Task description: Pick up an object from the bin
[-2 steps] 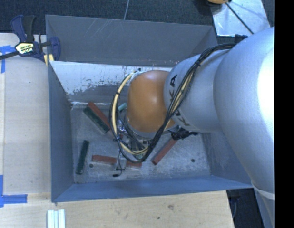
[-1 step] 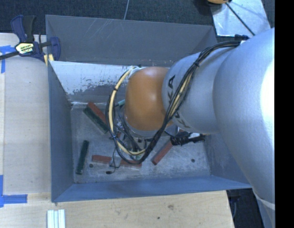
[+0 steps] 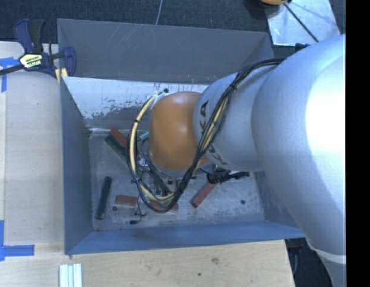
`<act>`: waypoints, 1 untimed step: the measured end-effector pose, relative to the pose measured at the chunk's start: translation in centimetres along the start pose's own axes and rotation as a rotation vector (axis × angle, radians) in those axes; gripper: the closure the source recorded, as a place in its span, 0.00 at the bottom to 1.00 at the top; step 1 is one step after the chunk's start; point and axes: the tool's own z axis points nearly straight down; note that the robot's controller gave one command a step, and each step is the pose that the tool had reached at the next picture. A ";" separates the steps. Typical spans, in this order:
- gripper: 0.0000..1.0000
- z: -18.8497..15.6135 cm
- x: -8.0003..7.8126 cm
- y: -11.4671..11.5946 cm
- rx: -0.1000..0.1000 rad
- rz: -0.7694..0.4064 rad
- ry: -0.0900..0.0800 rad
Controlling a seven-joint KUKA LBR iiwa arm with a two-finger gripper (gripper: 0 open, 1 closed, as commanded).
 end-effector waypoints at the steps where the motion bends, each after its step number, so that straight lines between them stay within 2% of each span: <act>1: 1.00 2.5 0.7 0.8 0.002 0.168 0.003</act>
Offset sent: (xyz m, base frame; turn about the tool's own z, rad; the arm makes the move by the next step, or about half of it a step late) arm 0.0000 0.0000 0.0000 0.0000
